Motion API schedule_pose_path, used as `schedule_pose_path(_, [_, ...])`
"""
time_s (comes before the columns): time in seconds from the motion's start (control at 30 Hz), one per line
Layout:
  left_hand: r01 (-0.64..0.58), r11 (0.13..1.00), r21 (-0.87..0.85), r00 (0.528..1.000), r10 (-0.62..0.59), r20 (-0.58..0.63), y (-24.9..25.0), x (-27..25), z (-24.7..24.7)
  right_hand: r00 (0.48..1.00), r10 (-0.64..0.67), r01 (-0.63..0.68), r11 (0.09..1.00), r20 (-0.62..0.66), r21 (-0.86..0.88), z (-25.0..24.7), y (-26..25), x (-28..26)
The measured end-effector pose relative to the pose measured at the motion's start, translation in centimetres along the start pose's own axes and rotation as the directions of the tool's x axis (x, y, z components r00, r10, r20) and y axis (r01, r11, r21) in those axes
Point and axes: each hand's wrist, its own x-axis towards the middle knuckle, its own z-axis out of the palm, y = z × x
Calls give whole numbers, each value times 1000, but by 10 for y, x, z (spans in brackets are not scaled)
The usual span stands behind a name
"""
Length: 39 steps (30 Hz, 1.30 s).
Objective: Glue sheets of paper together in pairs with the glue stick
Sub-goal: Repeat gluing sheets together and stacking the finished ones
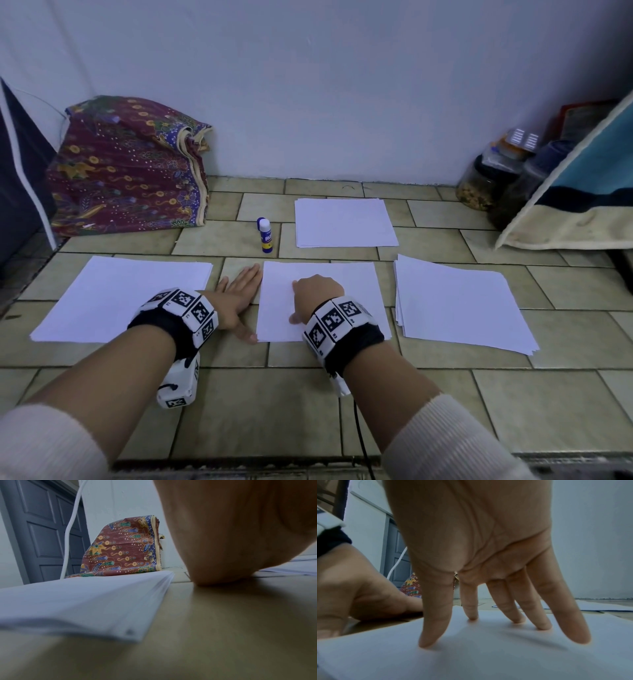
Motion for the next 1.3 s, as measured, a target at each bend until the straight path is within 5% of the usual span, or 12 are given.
schedule_pose_path(0.33, [12, 841, -541, 968, -144, -203, 9, 7, -2, 1000, -5, 5, 1000, -10, 11, 1, -2, -4])
schedule_pose_path(0.4, [59, 903, -425, 960, -169, -225, 11, 11, 1, 1000, -9, 9, 1000, -9, -13, 2, -3, -6])
schedule_pose_path(0.47, [119, 983, -137, 968, -145, -204, 19, 15, 7, 1000, -23, 22, 999, -19, -44, 1, -3, -8])
schedule_pose_path(0.6, [189, 975, 119, 978, -177, -107, 40, 16, 2, 999, -44, 41, 994, -27, -104, -4, -10, -12])
schedule_pose_path(0.83, [219, 952, 212, 974, -198, -114, 42, 18, 1, 1000, 20, -20, 1000, -10, 4, -16, -20, -20])
schedule_pose_path(1.03, [201, 965, 167, 978, -187, -96, 39, 22, 3, 956, -281, 273, 957, 85, 93, -7, -11, 1])
schedule_pose_path(1.3, [182, 974, 132, 982, -174, -73, 32, 23, 4, 996, -33, 22, 991, 87, 128, 1, 64, 2])
